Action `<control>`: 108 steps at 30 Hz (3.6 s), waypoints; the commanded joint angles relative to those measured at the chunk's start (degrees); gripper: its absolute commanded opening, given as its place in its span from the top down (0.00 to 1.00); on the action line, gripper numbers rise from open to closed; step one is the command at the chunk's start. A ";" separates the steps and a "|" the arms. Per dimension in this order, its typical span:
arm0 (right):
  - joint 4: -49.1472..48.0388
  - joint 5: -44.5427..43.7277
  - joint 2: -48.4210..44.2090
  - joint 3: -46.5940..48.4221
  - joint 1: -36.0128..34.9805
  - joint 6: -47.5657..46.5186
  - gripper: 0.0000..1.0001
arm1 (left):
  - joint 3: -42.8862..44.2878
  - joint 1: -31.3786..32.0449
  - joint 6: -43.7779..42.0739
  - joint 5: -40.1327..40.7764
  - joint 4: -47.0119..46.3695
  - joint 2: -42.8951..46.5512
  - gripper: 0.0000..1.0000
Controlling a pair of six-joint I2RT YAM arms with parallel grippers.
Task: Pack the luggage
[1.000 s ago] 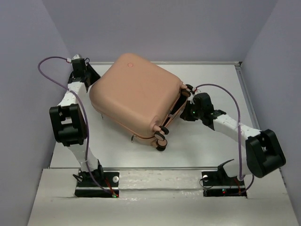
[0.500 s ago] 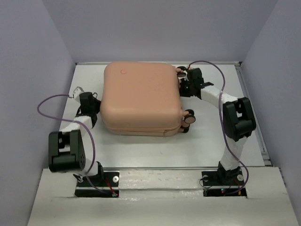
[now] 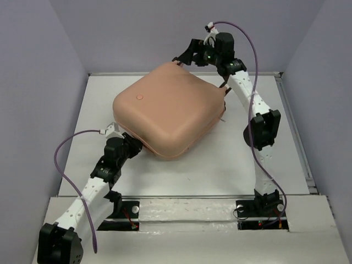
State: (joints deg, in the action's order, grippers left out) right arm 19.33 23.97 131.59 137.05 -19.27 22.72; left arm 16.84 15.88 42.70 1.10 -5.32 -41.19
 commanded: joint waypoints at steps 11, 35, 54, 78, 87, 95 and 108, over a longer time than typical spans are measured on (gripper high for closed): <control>-33.46 13.39 -58.64 -74.86 -1.73 0.65 0.93 | 4.60 4.95 0.46 -3.74 -6.63 -1.44 0.64; -72.49 -18.60 -55.75 -117.54 -25.29 -7.60 0.39 | 2.32 7.41 -3.14 -7.70 -8.13 -1.09 0.64; -79.48 -18.07 -55.38 -120.79 -30.29 -1.45 0.93 | 7.32 15.92 -3.85 -6.29 -12.78 -5.47 0.65; -52.73 -54.04 -49.49 -93.54 -63.26 1.98 0.93 | 34.83 28.07 -14.56 13.30 5.04 -19.64 0.59; -29.20 -44.97 -63.11 -111.19 -60.02 20.77 0.14 | 43.96 11.38 -17.38 11.29 12.00 -14.00 0.23; -10.20 -49.45 -76.12 -113.50 -44.50 29.31 0.87 | 69.53 -1.98 -19.85 -3.71 14.55 -44.79 0.22; -16.07 -44.74 -78.07 -112.36 -12.24 17.37 0.93 | 100.83 -5.60 -16.77 -21.66 17.19 -81.85 0.26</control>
State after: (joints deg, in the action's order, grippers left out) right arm 9.19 -24.80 54.13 23.59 -41.15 46.87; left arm 110.06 10.24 24.80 -12.19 13.10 -122.23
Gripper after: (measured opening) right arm 0.071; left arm 0.754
